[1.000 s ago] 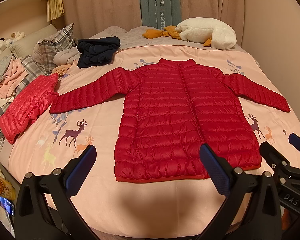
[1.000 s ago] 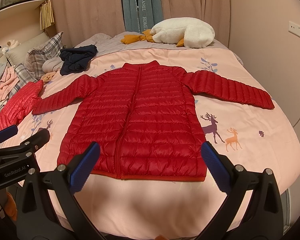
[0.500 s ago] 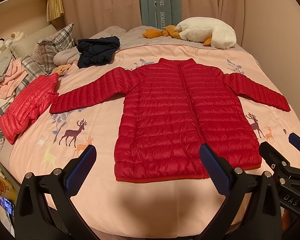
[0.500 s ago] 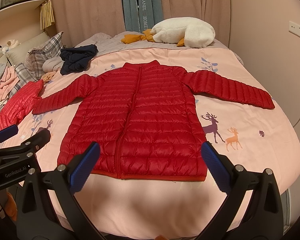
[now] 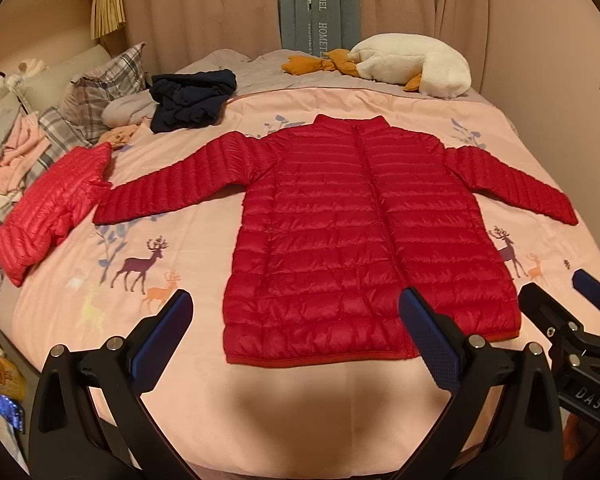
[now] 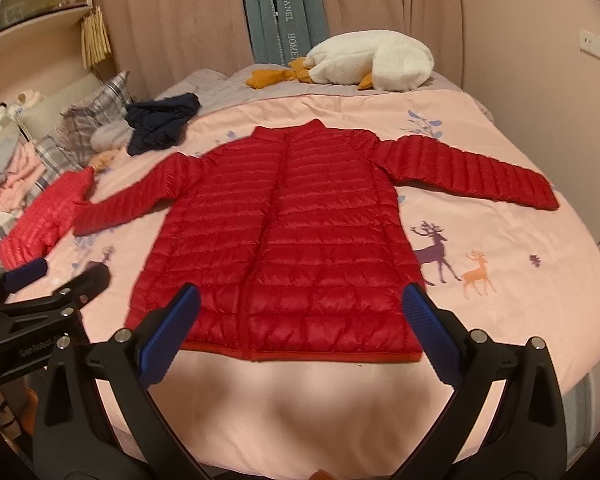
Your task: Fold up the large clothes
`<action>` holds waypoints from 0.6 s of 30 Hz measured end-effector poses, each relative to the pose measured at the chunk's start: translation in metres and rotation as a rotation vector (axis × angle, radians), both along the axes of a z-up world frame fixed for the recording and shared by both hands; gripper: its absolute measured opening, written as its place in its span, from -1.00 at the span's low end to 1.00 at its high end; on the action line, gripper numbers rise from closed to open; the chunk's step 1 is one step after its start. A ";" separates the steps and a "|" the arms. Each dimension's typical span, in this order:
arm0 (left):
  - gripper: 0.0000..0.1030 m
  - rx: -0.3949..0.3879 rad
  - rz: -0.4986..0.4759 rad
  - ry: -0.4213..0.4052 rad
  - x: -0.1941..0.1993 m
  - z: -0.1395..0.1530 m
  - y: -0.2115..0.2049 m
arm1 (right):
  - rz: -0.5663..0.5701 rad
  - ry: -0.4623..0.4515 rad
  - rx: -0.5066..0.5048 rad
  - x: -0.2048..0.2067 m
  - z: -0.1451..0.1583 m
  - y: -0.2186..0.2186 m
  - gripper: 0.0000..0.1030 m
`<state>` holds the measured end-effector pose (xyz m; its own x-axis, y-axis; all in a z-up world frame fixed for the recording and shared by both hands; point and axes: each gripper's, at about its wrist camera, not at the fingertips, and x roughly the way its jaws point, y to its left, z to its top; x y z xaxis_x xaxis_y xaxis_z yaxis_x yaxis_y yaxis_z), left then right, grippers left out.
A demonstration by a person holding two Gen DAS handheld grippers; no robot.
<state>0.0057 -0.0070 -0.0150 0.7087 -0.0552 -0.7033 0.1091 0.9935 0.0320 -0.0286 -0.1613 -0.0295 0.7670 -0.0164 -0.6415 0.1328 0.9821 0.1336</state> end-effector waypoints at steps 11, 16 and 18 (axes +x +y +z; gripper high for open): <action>0.97 -0.521 -0.001 0.073 0.070 -0.039 0.084 | 0.114 -0.130 0.387 0.013 -0.015 -0.027 0.96; 0.97 -0.659 0.215 0.110 0.119 -0.080 0.155 | 0.092 -0.137 0.462 0.028 -0.024 -0.037 0.96; 0.97 -0.704 0.286 0.156 0.139 -0.101 0.183 | 0.102 -0.117 0.443 0.034 -0.028 -0.038 0.96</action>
<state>0.1450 0.1763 -0.1162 0.6587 -0.3557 -0.6630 -0.2033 0.7642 -0.6121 0.0052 -0.1989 -0.0573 0.8181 0.3187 -0.4787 -0.0023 0.8342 0.5515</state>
